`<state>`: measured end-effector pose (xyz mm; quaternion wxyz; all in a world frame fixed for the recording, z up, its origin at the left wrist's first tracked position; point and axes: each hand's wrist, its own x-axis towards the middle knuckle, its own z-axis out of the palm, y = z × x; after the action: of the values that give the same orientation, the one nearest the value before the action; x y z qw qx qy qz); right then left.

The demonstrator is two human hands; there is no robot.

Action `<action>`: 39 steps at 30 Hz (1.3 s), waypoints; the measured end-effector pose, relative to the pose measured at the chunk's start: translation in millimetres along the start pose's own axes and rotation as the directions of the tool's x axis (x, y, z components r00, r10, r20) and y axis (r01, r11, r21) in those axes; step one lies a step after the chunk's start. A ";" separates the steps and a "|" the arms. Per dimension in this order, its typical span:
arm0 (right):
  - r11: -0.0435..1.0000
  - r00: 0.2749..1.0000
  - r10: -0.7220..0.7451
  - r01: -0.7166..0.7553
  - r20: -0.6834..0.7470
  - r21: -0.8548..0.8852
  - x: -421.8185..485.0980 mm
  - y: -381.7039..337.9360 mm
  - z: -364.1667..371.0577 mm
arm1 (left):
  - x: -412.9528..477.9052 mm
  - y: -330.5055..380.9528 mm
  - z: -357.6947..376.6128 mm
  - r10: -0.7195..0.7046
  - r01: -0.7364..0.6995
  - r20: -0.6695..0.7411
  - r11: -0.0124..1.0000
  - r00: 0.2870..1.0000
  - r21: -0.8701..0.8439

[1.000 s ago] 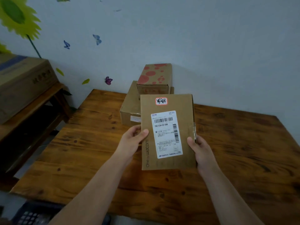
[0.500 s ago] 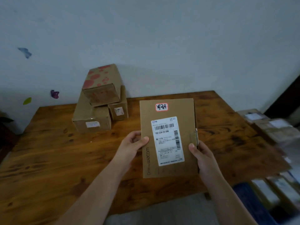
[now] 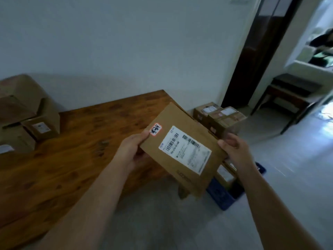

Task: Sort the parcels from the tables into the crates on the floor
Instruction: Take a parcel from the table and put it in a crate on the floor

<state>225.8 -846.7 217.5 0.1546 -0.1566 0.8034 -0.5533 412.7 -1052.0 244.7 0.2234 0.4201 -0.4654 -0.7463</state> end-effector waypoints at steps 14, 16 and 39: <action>0.450 0.950 0.254 -0.284 0.184 0.847 68.2 54.3 -27.5 | 40.0 -90.5 200.6 -0.131 0.214 0.303 0.942 0.944 -0.258; 0.455 0.944 0.276 -0.295 0.181 0.840 102.4 61.2 -44.2 | 64.7 -91.2 222.6 -0.145 0.217 0.311 0.954 0.939 -0.209; 0.908 0.970 0.195 -0.234 0.143 0.348 441.7 130.1 -268.9 | 261.2 -117.3 523.3 -0.136 0.126 0.088 0.986 0.987 0.107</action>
<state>-297.0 -763.3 153.8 0.2829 -0.0650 0.6908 -0.6623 -160.5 -921.2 143.6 0.1298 0.4249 -0.4840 -0.7539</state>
